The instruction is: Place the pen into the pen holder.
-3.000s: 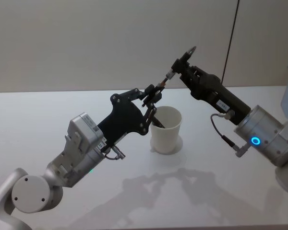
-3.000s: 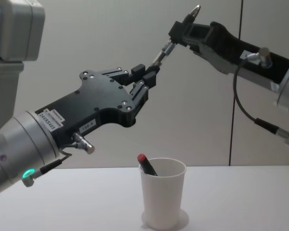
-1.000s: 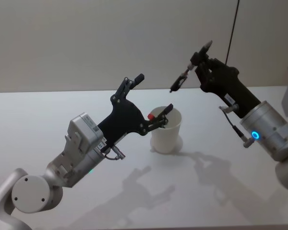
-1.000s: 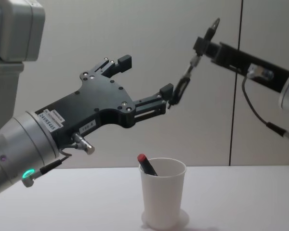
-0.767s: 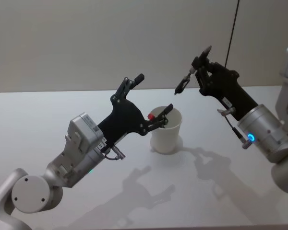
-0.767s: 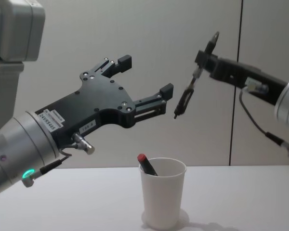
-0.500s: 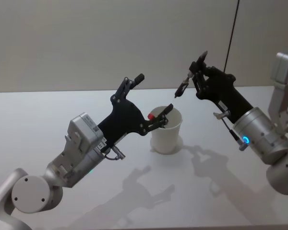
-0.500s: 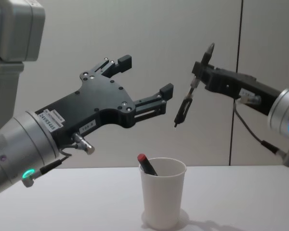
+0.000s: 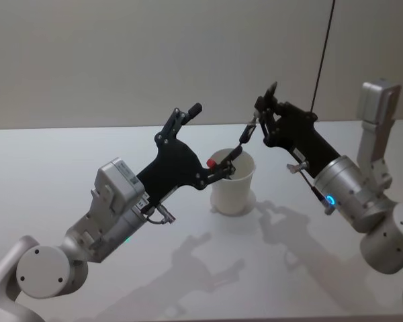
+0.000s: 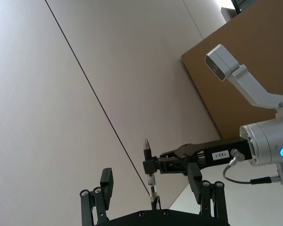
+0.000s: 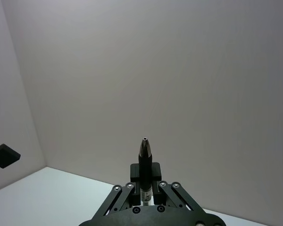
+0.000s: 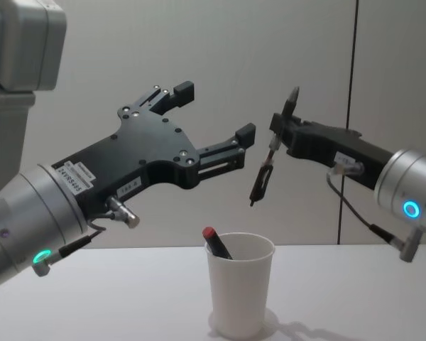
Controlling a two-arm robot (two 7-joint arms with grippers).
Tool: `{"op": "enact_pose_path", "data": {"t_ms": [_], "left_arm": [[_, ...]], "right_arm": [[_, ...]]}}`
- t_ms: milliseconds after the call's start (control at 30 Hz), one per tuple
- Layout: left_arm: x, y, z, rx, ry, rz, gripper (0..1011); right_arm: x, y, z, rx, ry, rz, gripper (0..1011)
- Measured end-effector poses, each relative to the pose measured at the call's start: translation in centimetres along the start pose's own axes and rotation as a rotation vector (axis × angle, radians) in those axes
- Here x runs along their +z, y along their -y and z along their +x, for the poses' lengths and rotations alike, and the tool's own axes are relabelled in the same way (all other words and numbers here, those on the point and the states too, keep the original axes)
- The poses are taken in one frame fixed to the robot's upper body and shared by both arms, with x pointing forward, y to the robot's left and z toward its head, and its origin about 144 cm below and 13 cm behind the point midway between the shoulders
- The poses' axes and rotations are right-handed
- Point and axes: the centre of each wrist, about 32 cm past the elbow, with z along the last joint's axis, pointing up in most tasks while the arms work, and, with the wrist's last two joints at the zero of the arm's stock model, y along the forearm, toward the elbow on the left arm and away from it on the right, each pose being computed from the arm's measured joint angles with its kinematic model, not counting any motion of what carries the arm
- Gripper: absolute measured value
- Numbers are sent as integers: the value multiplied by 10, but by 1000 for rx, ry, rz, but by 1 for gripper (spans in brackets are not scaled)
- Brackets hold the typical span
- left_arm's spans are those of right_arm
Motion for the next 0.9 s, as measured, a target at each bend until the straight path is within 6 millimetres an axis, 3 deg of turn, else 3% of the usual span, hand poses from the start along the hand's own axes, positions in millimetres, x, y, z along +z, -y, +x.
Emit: {"op": "enact_pose_path", "data": {"t_ms": [367, 600, 900], "left_arm": [[0, 0, 0, 0, 0, 0, 1004], [0, 0, 0, 0, 0, 0, 1004], [0, 0, 0, 0, 0, 0, 1004]], "right_arm": [[-10, -7, -3, -31, 44, -31, 124], [-14, -11, -3, -45, 62, -49, 290], [-16, -13, -4, -55, 68, -59, 589]]}}
